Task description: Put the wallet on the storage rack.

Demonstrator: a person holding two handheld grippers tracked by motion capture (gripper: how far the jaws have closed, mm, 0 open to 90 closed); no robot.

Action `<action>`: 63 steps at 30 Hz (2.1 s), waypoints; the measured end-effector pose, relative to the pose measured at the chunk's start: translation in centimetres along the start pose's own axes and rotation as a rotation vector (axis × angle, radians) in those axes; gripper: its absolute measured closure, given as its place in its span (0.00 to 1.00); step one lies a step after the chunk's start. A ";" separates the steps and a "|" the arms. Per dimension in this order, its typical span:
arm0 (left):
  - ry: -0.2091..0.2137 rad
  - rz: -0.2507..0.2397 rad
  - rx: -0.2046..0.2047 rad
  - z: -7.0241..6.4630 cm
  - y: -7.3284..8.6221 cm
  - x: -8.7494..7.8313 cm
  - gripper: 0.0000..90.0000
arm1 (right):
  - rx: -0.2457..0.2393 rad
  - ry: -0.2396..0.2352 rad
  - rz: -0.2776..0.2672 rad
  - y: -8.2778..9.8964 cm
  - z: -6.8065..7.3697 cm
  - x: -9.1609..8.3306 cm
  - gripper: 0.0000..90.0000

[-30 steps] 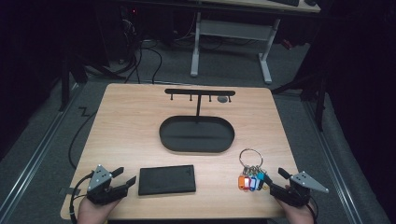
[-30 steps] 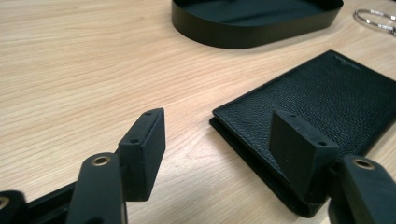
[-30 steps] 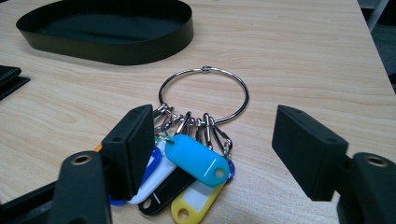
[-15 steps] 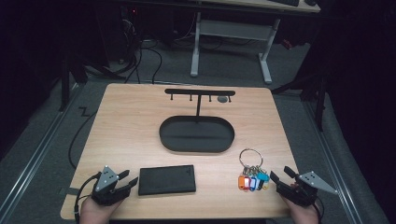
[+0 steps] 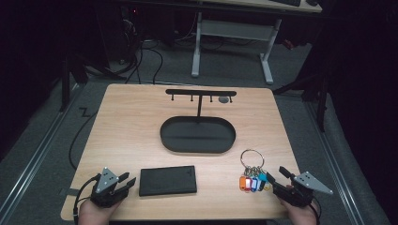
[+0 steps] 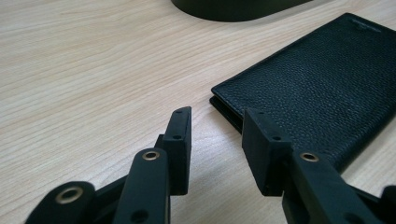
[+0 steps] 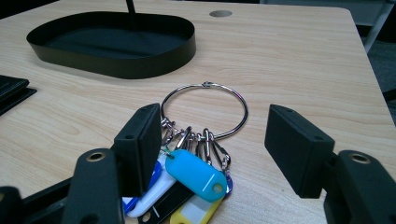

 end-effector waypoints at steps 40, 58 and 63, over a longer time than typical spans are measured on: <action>0.157 0.077 0.158 -8.2 1.0 0.8 0.87 | -0.087 -0.072 0.044 -0.3 2.9 3.2 0.47; 0.137 -0.014 0.101 -7.3 -1.5 0.8 0.63 | -0.049 -0.031 0.054 0.6 1.5 2.2 0.47; 0.203 0.024 0.182 -10.0 -2.1 3.0 0.58 | -0.041 -0.013 0.056 1.0 1.0 1.6 0.47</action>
Point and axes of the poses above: each handheld gripper's, and its own axes: x roughly forward along the jaws, y roughly out of its underside, z roughly to its left, the point moved 8 cm from there along x, roughly forward along the jaws, and after that the axes turned 4 degrees about y, right-handed, at the moved point
